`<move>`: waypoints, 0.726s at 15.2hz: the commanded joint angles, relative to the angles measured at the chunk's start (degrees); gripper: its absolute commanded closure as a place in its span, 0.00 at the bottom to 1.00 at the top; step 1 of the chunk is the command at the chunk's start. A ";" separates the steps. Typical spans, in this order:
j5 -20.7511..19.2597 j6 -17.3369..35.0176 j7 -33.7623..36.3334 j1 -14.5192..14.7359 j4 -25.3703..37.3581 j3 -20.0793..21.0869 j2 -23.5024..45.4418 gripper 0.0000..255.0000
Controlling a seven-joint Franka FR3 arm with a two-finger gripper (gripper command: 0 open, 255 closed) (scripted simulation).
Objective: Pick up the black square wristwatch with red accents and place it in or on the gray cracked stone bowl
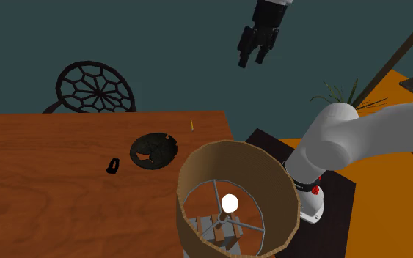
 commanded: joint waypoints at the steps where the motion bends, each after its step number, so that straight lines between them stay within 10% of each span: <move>1: 0.00 0.00 0.00 0.00 0.00 0.00 0.00 0.00; 11: 4.66 15.25 6.74 4.25 -2.20 9.55 12.29 0.00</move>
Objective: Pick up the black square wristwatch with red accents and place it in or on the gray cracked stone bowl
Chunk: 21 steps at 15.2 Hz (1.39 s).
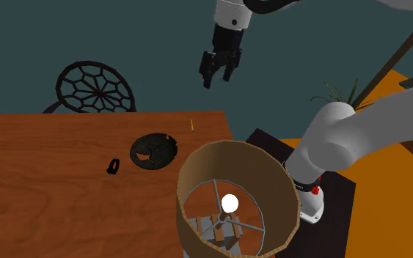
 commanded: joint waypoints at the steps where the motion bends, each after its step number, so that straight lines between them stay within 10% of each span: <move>1: 0.59 3.36 1.20 0.69 -0.22 1.78 2.94 0.00; 11: -0.28 16.59 9.03 3.11 5.59 10.60 21.49 0.00; 21: -9.83 24.44 20.21 6.11 18.31 16.14 43.33 0.00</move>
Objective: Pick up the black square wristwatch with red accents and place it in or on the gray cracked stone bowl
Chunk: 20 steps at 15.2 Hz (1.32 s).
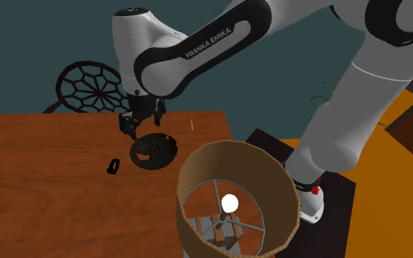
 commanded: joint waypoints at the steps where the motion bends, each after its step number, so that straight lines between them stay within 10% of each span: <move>1: -2.62 0.78 2.55 1.12 3.47 0.50 4.72 0.00; 11: -12.99 0.13 10.95 9.77 23.88 -1.23 26.93 0.00; 20: -14.42 4.21 11.81 10.49 23.24 -2.29 30.49 0.00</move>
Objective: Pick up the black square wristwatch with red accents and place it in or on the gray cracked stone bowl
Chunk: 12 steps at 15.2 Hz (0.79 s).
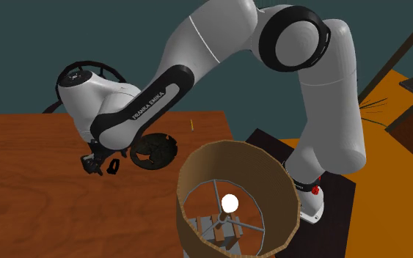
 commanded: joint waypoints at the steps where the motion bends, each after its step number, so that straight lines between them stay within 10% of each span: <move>1: -0.07 0.26 0.00 -0.02 -0.10 -0.06 0.14 0.00; 6: -0.06 0.25 0.00 -0.02 -0.10 -0.06 0.13 0.00; 7: -0.06 0.25 0.00 -0.02 -0.10 -0.06 0.13 1.00; 12: -0.07 0.25 0.00 -0.02 -0.09 -0.06 0.15 1.00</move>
